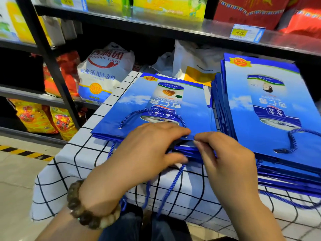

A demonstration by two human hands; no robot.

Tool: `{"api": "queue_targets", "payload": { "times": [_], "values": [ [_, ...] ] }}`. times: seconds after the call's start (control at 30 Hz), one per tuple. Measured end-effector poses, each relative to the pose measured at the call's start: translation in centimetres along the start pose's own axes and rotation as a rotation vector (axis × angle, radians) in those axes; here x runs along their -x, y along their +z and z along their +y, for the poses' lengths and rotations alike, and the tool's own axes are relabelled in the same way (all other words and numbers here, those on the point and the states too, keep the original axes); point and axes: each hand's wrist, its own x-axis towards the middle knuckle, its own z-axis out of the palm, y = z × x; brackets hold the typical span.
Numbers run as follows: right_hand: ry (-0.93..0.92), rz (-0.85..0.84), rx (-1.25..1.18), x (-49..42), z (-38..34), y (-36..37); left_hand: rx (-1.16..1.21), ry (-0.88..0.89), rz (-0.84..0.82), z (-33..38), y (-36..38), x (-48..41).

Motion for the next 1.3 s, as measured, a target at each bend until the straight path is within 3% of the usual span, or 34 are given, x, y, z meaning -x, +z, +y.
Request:
{"api": "queue_targets", "payload": {
  "times": [0.17, 0.23, 0.3, 0.4, 0.5, 0.6, 0.67, 0.8, 0.93, 1.03, 1.17, 1.3],
  "values": [
    [0.082, 0.247, -0.125, -0.9, -0.2, 0.5, -0.097, 0.087, 0.311, -0.2, 0.7, -0.4],
    [0.151, 0.396, -0.242, -0.8, -0.4, 0.5, -0.028, 0.088, 0.443, -0.1, 0.7, -0.5],
    [0.244, 0.433, -0.368, -1.1, -0.9, 0.8, 0.075, 0.074, 0.582, 0.1, 0.3, -0.7],
    [0.308, 0.102, -0.598, -2.5, -2.6, 1.8, 0.133, 0.073, 0.787, 1.3, -0.5, -1.2],
    [0.197, -0.192, -0.685, -4.2, -4.5, 2.7, 0.213, 0.138, 0.983, 2.8, -1.3, -1.2],
    [0.021, -0.228, -0.675, -5.4, -5.1, 2.6, 0.507, 0.149, 1.16, 3.5, -2.2, -1.3],
    [-0.06, -0.216, -0.581, -5.7, -4.8, 2.2, 0.872, 0.142, 1.231, 3.7, -2.5, -1.6],
    [-0.086, -0.339, -0.341, -5.7, -3.4, 1.2, 1.458, -0.018, 1.257, 4.4, -1.5, -2.2],
    [-0.054, -0.614, -0.13, -5.4, -2.3, 0.5, 1.722, -0.337, 1.208, 3.7, 1.1, -2.3],
    [-0.062, -0.779, -0.005, -5.1, -1.8, 0.7, 1.812, -0.576, 1.109, 3.2, 2.8, -1.3],
    [-0.015, -0.873, 0.002, -4.6, -1.6, 1.4, 1.792, -0.648, 0.955, 2.9, 3.0, 0.4],
    [-0.048, -0.886, -0.006, -4.8, -1.4, 1.8, 1.75, -0.817, 0.989, 3.0, 2.3, 1.8]
  ]
}}
